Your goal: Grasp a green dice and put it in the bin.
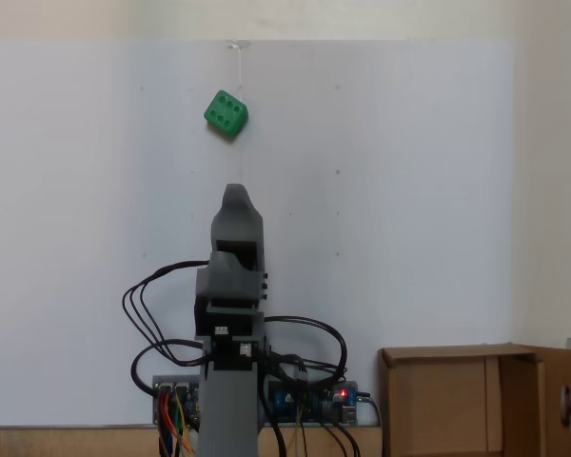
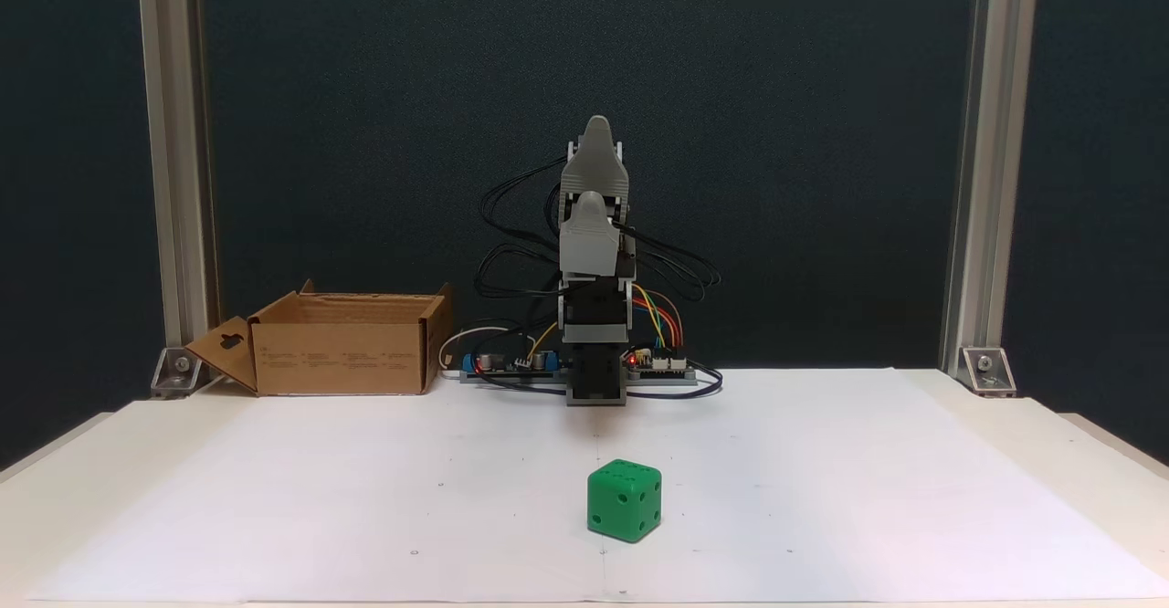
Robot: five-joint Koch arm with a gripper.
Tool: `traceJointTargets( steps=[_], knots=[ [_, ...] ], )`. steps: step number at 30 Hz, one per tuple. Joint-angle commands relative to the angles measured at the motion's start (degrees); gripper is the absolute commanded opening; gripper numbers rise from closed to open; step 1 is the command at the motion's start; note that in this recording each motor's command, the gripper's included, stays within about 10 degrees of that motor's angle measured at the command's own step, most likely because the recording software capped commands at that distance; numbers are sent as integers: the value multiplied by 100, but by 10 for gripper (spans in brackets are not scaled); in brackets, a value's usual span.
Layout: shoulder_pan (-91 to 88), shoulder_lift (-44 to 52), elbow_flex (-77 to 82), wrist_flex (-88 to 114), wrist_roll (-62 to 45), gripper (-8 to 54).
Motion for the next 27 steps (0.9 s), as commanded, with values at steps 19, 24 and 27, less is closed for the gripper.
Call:
traceJointTargets(
  steps=[19,24,27],
  knots=[
    [202,571,-2652,5087,-255,447],
    [211,501,-3437,6730,-255,445],
    [211,501,-3454,7706,-229,444]
  ],
)
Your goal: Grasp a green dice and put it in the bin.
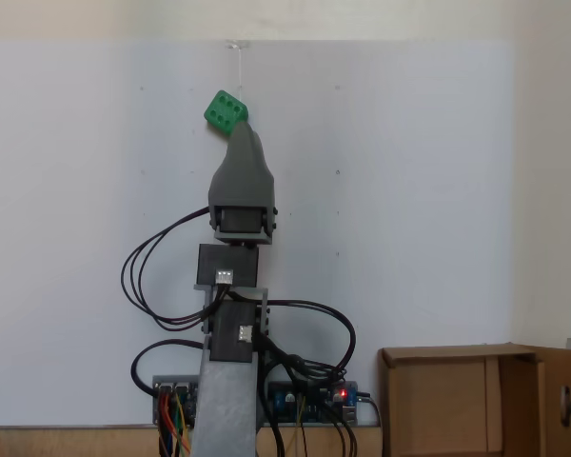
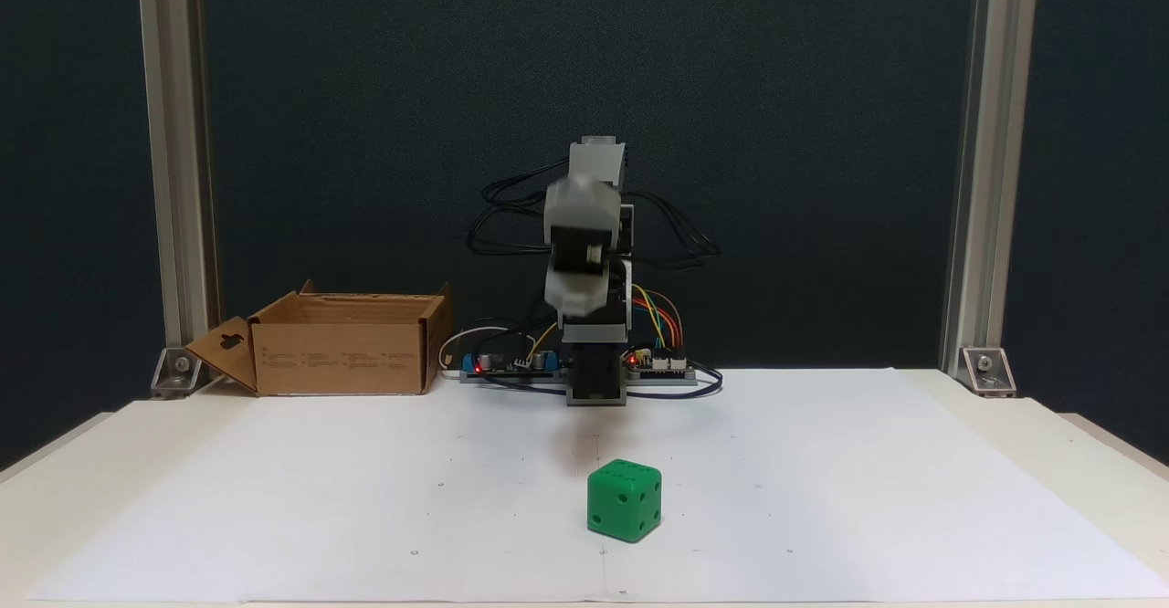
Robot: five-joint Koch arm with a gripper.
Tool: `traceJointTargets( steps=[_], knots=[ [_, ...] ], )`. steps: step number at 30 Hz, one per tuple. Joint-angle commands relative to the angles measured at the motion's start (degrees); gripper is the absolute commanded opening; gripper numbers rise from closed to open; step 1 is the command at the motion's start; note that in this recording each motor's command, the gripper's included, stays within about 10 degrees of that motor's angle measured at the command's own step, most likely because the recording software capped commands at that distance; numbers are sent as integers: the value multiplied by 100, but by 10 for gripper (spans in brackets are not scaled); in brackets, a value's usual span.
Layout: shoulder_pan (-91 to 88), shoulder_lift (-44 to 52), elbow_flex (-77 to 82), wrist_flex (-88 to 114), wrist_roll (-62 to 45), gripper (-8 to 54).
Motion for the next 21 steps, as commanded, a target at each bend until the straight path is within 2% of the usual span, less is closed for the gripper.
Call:
traceJointTargets(
  steps=[1,8,12,21],
  knots=[
    [44,501,-220,930,-211,444],
    [861,501,-519,3085,-158,442],
    [1213,439,-712,3683,598,441],
    [1345,272,-1907,5309,598,441]
  ],
)
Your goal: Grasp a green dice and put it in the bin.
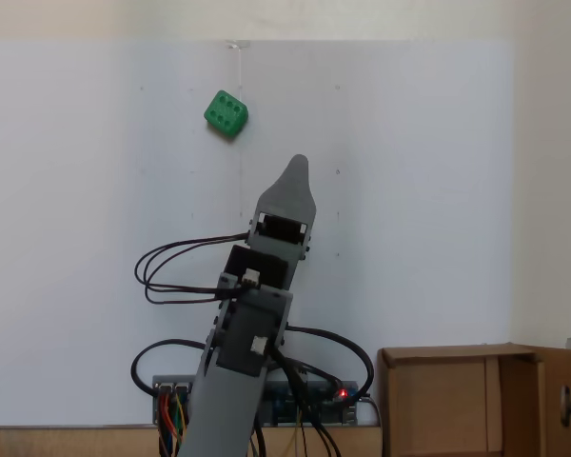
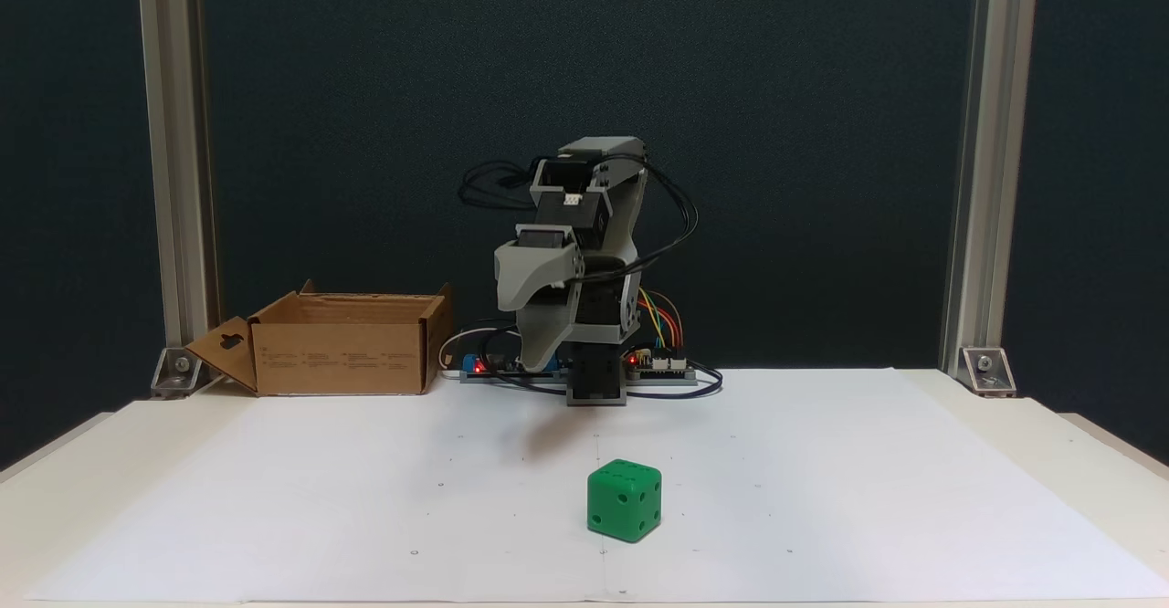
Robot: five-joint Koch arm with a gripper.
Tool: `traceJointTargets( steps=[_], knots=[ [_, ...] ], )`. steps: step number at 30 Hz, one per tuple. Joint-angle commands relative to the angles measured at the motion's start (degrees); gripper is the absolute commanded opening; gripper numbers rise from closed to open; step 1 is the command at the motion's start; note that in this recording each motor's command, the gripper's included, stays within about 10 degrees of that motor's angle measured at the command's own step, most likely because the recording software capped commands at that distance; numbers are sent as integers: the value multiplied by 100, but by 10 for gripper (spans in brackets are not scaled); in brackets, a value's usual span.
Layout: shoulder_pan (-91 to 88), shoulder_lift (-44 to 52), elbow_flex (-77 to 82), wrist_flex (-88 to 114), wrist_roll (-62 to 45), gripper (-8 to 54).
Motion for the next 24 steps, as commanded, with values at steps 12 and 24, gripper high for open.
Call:
traceJointTargets(
  steps=[12,24],
  knots=[
    [-132,-624,-1512,1116,563,441],
    [-703,-1635,-3779,2329,721,438]
  ],
)
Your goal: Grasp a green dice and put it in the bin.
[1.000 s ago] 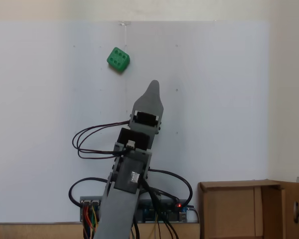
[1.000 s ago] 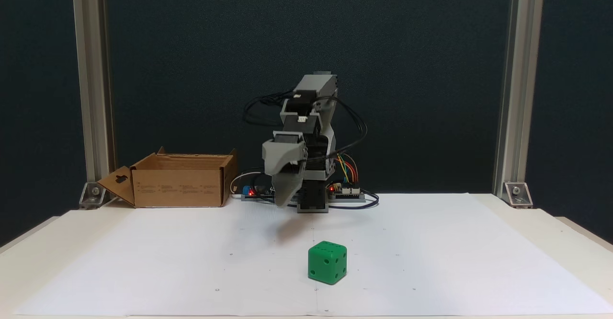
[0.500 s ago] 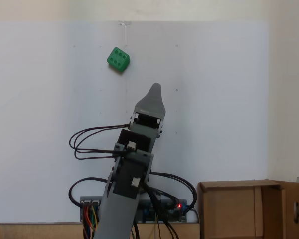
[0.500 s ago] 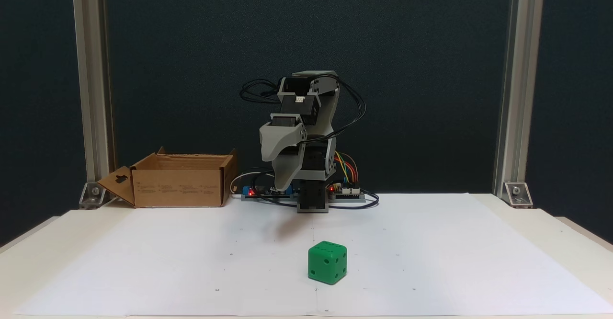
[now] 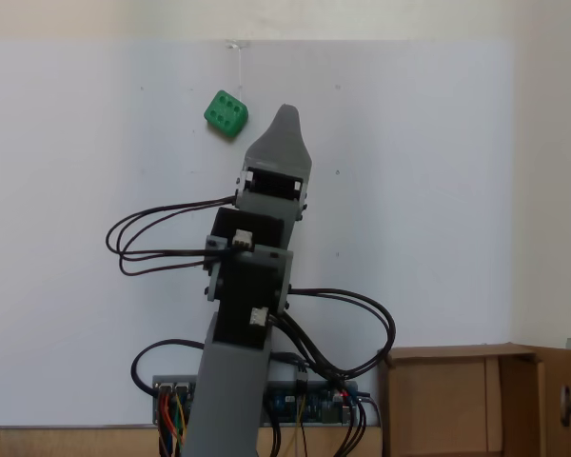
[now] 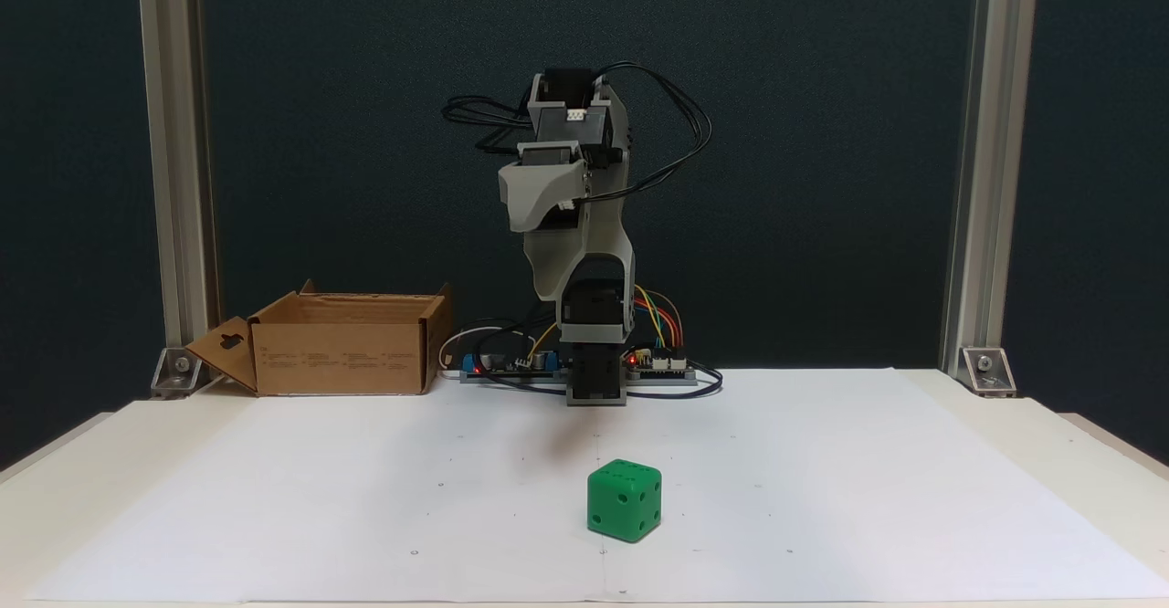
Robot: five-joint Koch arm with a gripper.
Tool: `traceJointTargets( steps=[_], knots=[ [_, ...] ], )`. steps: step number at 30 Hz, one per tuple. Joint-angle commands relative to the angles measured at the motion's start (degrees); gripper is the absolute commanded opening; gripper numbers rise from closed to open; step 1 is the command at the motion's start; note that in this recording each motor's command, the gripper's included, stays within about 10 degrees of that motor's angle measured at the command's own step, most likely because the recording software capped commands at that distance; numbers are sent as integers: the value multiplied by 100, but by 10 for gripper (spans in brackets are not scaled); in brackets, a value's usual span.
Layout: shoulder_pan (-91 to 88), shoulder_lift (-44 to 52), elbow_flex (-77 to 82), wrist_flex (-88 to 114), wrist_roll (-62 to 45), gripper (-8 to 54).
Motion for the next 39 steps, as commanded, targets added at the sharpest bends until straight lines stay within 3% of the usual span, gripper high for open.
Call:
traceJointTargets(
  steps=[1,6,12,19,26,39],
  knots=[
    [-9,26,-527,325,325,437],
    [105,26,-853,677,316,397],
    [79,272,-1063,1846,378,396],
    [-79,281,-1063,3454,1468,402],
    [-519,246,-1081,3744,1951,421],
    [-1283,-1063,-2373,3709,3322,417]
  ],
)
